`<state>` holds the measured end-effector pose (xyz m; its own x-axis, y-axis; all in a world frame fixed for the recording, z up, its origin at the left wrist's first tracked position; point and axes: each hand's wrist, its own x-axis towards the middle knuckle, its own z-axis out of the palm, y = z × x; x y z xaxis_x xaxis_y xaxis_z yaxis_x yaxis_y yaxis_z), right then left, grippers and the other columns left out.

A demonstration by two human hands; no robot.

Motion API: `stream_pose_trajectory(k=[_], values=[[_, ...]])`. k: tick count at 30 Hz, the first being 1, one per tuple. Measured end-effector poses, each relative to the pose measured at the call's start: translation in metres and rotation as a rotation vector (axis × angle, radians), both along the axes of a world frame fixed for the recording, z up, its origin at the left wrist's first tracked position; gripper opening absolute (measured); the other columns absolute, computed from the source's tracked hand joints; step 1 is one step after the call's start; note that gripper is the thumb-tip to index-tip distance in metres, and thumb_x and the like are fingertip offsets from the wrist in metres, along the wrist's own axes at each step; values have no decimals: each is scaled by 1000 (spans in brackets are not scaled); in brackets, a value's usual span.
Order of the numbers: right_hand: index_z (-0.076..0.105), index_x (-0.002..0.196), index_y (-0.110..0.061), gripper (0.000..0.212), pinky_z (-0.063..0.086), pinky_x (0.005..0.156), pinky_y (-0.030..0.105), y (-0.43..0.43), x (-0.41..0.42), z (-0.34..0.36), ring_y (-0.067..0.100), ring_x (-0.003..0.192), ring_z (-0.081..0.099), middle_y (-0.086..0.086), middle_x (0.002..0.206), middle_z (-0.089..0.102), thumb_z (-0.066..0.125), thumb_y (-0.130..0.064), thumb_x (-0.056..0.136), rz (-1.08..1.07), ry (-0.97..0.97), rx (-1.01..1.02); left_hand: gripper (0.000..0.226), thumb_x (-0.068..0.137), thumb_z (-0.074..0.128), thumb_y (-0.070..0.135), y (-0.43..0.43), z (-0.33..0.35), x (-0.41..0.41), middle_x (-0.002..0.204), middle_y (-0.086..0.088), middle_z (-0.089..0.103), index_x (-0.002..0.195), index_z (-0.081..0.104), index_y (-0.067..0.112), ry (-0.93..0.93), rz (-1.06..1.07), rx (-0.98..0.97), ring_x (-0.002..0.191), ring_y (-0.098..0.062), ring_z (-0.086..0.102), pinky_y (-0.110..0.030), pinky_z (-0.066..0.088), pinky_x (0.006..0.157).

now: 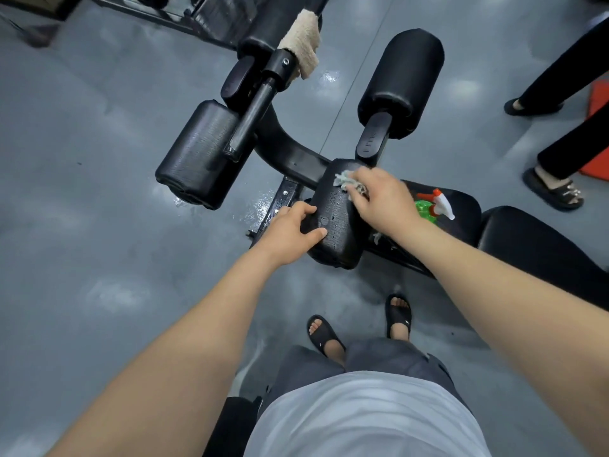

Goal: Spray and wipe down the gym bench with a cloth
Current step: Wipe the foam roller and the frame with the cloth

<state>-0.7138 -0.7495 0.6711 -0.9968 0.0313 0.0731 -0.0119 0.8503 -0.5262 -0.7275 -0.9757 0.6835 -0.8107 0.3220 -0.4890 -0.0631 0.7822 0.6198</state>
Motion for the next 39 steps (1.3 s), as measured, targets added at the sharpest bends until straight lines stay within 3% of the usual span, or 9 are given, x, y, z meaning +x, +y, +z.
stream_pose_trajectory(k=[5,8,11,16,21,24,32,35,39], values=[[54,126,-26,31,52,80,47,18,7,-4,33,100,61,7,109,63,48,-44,102,37,-47,2,37,89,76,36,-1,3,-6,124,0,45,121,60,31,-40,46,112,107,-12,54,-29,50,97],[57,123,-14,30,48,80,44,25,-7,-5,38,100,59,16,106,65,51,-36,103,-142,-34,-48,14,98,65,30,0,1,-8,125,0,45,112,60,32,-9,55,118,101,-8,53,-18,45,92],[59,121,-11,31,47,74,43,16,-3,-4,39,93,60,17,102,65,53,-35,102,-84,-8,7,12,100,61,25,-1,-5,-7,130,0,48,108,58,34,34,48,113,106,-9,53,-4,36,85],[62,123,-23,32,54,65,44,10,10,2,34,86,63,6,98,62,52,-42,100,159,17,111,23,95,66,28,4,-5,-8,126,-1,55,93,55,49,49,55,144,100,-12,62,-37,52,98],[58,122,-24,30,42,62,36,21,-25,5,38,85,60,10,96,63,48,-44,102,-25,-53,141,17,96,67,27,6,-5,-3,125,2,51,104,58,38,57,53,125,107,-7,53,-19,35,97],[60,121,-19,30,42,63,38,18,-31,4,40,86,60,14,95,64,49,-40,102,-82,-49,125,18,96,67,28,6,-3,-1,121,6,49,105,58,40,62,54,122,109,-10,53,-22,36,98],[61,118,-25,31,53,62,41,2,21,6,32,79,62,2,92,59,50,-45,96,227,-31,100,19,96,67,24,5,-4,-2,114,10,48,108,62,38,65,62,164,103,-11,57,-32,47,102],[54,119,-25,26,51,62,40,11,3,6,31,78,59,5,95,61,49,-43,100,121,-54,107,19,95,68,26,5,-3,-2,111,13,47,106,61,41,58,60,167,98,-8,57,-31,48,97],[55,120,-25,25,50,66,41,20,-25,5,35,82,59,10,94,63,46,-39,102,-35,-79,60,19,96,67,24,7,-3,1,115,6,48,111,61,35,83,38,137,104,-11,51,-18,33,92]])
